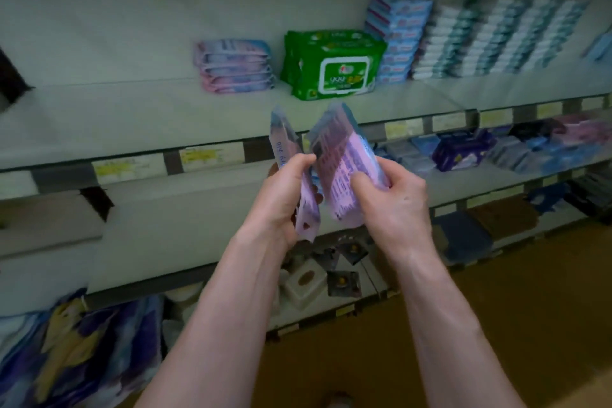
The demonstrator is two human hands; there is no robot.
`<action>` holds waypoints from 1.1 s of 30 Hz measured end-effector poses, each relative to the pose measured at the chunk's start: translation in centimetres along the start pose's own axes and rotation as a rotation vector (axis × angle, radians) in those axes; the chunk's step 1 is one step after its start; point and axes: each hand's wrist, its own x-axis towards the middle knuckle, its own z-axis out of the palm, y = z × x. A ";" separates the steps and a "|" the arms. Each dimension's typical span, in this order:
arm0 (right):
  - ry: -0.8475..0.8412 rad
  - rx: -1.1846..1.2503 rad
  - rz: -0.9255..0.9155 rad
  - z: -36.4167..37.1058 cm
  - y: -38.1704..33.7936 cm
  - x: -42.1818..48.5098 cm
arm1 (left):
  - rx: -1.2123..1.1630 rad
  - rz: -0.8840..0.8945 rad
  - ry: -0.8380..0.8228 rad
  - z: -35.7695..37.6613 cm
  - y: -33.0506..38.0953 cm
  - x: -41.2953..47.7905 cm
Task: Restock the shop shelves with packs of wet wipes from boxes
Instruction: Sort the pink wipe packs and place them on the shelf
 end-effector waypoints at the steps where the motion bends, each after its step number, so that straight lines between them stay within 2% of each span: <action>1: -0.006 0.009 -0.023 0.2 -0.2 0.9 | -0.013 0.030 0.008 0.1 0.5 0.5; 7: -0.050 0.017 -0.156 0.1 -0.7 6.6 | -0.174 0.146 0.057 3.0 3.1 3.2; 11: -0.090 0.044 -0.147 -0.4 -0.8 9.9 | -0.199 0.200 0.097 5.0 4.0 4.6; 20: -0.327 0.215 -0.260 1.3 -1.7 15.2 | -0.222 0.407 0.182 5.6 5.1 6.4; 25: -0.398 0.160 -0.400 3.7 -2.6 17.2 | -0.213 0.381 0.389 4.4 6.3 6.7; 33: -0.481 0.195 -0.459 8.1 -4.2 18.9 | -0.238 0.425 0.411 1.4 8.0 8.1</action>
